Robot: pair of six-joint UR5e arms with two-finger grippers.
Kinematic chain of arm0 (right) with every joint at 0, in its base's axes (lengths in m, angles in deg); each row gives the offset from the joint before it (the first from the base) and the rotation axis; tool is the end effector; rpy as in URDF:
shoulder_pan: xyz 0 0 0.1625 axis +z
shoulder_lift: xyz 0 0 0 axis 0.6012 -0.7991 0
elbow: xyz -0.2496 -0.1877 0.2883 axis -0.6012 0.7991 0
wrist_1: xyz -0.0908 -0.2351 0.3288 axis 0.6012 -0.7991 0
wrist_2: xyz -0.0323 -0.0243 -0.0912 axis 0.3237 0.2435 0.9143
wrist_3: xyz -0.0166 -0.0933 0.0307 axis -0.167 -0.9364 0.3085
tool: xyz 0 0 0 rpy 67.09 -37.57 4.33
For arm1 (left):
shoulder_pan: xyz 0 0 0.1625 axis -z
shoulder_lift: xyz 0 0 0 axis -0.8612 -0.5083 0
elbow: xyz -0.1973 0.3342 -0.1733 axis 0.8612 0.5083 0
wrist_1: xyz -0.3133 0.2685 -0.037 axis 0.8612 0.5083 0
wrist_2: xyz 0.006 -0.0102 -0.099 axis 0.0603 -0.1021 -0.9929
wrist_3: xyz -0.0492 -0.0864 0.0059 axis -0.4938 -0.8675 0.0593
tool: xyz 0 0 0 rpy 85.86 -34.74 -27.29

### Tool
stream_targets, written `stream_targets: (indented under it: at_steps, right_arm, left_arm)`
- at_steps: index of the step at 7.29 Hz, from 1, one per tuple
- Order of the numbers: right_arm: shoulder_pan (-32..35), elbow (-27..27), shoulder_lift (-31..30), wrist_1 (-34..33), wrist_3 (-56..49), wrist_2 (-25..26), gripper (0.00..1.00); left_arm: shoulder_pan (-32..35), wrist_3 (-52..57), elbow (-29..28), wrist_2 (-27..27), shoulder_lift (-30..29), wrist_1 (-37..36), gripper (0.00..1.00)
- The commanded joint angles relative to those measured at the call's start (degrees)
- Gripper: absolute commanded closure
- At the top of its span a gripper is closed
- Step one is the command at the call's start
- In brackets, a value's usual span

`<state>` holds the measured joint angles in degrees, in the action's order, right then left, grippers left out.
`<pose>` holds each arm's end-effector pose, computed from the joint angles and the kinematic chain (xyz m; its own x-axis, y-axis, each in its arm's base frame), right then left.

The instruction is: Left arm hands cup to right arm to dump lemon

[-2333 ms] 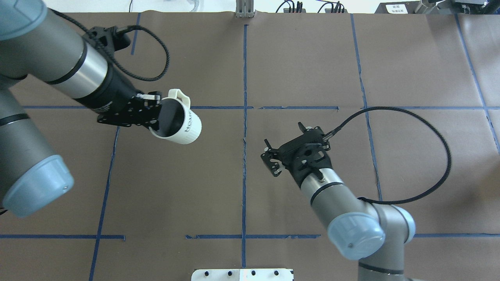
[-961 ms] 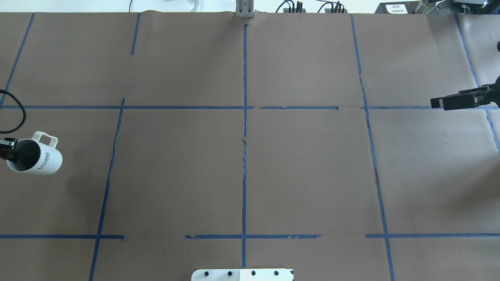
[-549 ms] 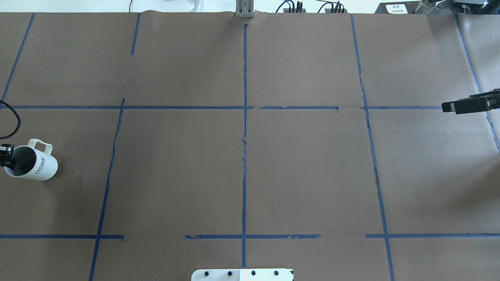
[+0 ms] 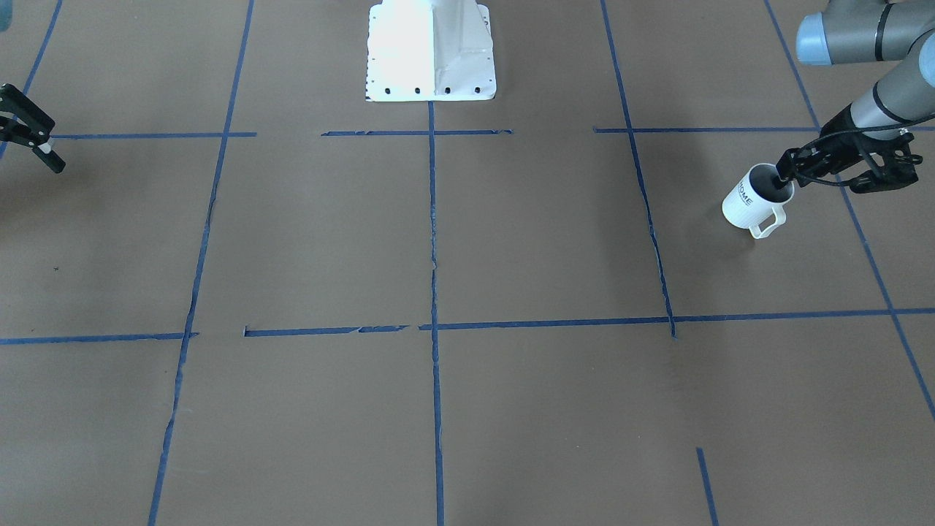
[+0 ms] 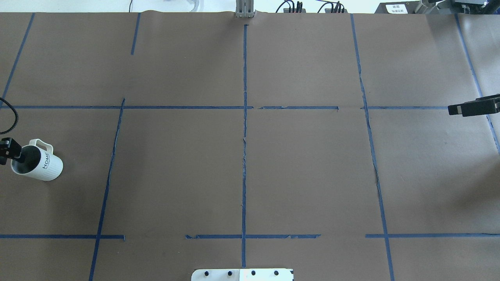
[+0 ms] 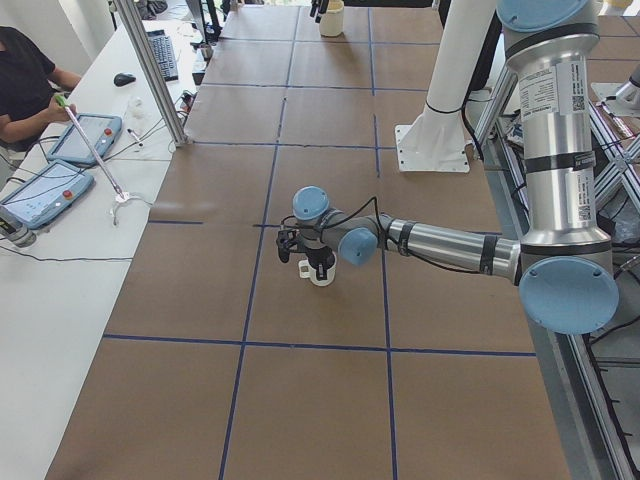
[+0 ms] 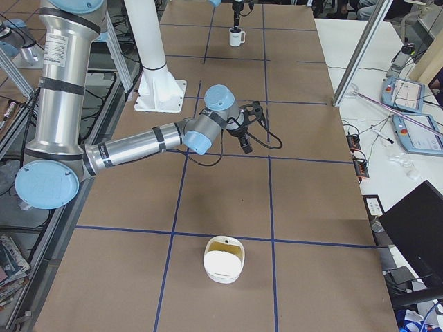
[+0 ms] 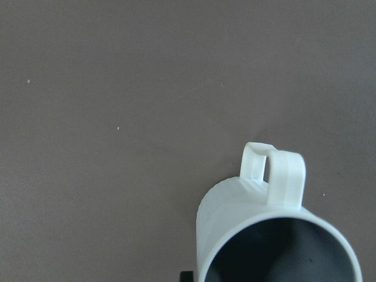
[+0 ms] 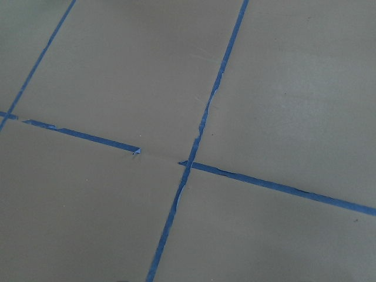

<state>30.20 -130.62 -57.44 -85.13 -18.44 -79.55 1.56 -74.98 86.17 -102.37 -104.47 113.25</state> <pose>-0.0993 -0.4169 0.4356 0.5476 -0.2855 0.7865 -0.1329 0.8983 0.4187 0.1562 -0.4188 0.5660 0.6563 -0.1264 -0.7439 0.0592 0.9915 -0.1163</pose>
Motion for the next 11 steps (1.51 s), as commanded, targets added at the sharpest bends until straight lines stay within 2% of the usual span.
stream_targets:
  at_steps: [1,2,4,5,7,8,9,10,11]
  right_arm:
    - [4.9,1.7,-2.7,-0.2,-2.1,-5.9,0.00]
    - [6.9,2.4,-4.8,-0.2,-5.5,-7.8,0.00]
    - [10.3,3.3,-10.2,-3.3,-14.3,-8.4,0.00]
    - [12.5,3.4,-12.6,-7.4,-21.4,-8.4,0.00]
    - [19.0,3.5,-13.3,-19.2,-37.8,-8.5,0.00]
    - [22.4,3.6,-13.3,-25.3,-38.5,-8.4,0.00]
    - [26.2,3.0,-13.5,-30.1,-38.9,-8.5,0.00]
    - [26.3,3.0,-14.3,-30.5,-38.9,-8.5,0.00]
    - [26.4,2.6,-13.1,-35.0,-38.9,-8.5,0.00]
  left_arm:
    - [10.5,3.8,2.7,-4.6,-0.1,-0.2,0.00]
    - [13.5,7.3,4.6,-5.3,0.0,-0.7,0.00]
    - [16.5,20.6,4.8,-5.1,0.2,-3.5,0.00]
    - [19.8,28.2,5.3,-5.1,0.3,-7.8,0.00]
    - [24.7,41.3,5.3,-4.6,0.1,-15.8,0.00]
    - [25.5,42.7,4.3,-4.5,0.1,-16.1,0.00]
    - [25.7,43.4,4.9,-4.7,0.1,-19.6,0.00]
    - [26.3,46.5,5.0,-4.6,0.0,-25.6,0.00]
    - [27.0,50.6,4.7,-4.6,-0.1,-29.8,0.00]
